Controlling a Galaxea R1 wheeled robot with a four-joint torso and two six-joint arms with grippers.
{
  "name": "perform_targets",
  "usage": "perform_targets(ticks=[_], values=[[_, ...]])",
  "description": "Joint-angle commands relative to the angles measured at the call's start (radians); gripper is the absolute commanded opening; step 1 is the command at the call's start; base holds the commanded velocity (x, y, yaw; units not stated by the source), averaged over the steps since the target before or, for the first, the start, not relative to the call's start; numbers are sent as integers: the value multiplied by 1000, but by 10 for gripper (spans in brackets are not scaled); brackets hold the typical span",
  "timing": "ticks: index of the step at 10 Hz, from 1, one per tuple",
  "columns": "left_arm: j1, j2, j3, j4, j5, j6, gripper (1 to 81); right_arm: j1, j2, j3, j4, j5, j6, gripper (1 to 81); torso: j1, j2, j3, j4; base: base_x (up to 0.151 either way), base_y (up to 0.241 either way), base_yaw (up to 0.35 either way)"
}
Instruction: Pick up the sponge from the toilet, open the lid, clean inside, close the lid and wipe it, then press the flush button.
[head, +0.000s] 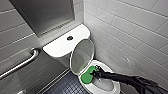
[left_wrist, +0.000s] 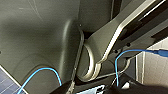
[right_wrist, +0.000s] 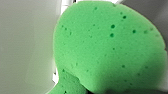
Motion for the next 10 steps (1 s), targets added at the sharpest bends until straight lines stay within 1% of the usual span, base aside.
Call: perform_targets(ticks=[1, 3, 5, 8, 9, 10], values=[[40, -15, 18, 0, 80, -2, 811, 32, 16, 100, -3, -100, -5, 10, 0, 0, 0, 0, 0, 0, 0], [40, -13, 18, 2, 80, -2, 811, -4, -63, 233, -17, -93, -2, 10, 0, 0, 0, 0, 0, 0, 0], [40, -10, 18, 5, 80, -2, 811, -33, -146, 326, -17, -88, 3, 10, 0, 0, 0, 0, 0, 0, 0], [40, -9, 21, 8, 80, 0, 811, -100, -206, 350, -17, -87, 3, 10, 0, 0, 0, 0, 0, 0, 0], [40, -9, 23, 8, 80, 1, 811, -116, -239, 377, -16, -82, 3, 10, 0, 0, 0, 0, 0, 0, 0], [40, -9, 23, 9, 78, 1, 811, -131, -281, 420, -17, -56, 3, 10, 0, 0, 0, 0, 0, 0, 0]])
